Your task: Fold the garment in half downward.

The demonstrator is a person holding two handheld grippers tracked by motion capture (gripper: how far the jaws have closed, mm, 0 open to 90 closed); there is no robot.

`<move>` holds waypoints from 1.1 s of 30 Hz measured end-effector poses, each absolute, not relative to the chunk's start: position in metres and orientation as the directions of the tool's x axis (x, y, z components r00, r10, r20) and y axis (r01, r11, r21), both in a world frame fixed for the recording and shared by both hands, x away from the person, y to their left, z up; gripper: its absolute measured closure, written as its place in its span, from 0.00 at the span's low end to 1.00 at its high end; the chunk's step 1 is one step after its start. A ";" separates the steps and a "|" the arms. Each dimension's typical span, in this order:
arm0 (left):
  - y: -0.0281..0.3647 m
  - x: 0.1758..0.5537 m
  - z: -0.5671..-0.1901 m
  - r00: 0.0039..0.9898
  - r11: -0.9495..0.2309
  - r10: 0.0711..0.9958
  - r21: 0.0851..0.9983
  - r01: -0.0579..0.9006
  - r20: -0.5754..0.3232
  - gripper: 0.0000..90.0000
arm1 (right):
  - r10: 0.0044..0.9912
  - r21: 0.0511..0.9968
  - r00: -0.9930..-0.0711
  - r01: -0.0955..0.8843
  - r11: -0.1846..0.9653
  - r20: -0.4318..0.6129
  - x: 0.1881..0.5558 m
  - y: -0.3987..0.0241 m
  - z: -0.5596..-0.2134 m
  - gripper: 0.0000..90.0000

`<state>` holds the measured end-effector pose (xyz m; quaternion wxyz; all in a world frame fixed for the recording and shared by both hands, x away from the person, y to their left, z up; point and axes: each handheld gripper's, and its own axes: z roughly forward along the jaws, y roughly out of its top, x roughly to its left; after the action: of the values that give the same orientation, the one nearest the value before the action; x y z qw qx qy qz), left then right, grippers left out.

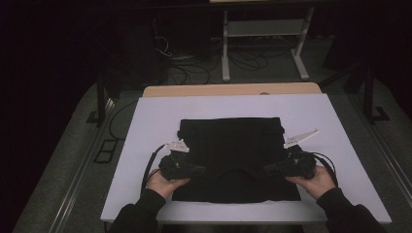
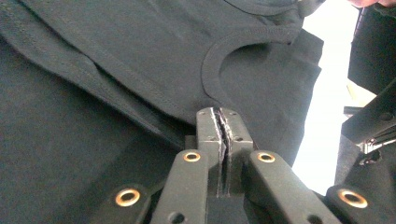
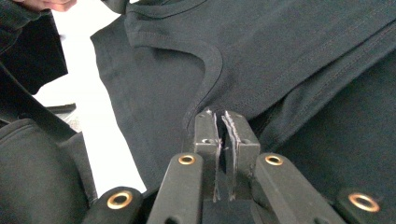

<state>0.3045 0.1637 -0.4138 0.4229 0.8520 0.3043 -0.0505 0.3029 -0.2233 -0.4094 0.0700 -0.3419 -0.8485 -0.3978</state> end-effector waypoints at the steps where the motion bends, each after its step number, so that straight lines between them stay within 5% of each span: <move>1: 0.164 0.303 -0.414 0.809 -0.454 0.477 0.691 0.562 -0.344 0.97 | 0.524 0.627 -0.757 0.635 0.450 0.391 0.302 -0.224 -0.410 0.93; 33: 0.172 0.267 -0.416 0.825 -0.512 0.441 0.655 0.555 -0.354 0.97 | 0.503 0.593 -0.743 0.663 0.458 0.442 0.269 -0.228 -0.416 0.93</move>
<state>0.2670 0.1717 -0.4161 0.4016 0.8667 0.2872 -0.0710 0.2690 -0.2276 -0.4163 0.1019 -0.3438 -0.8477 -0.3909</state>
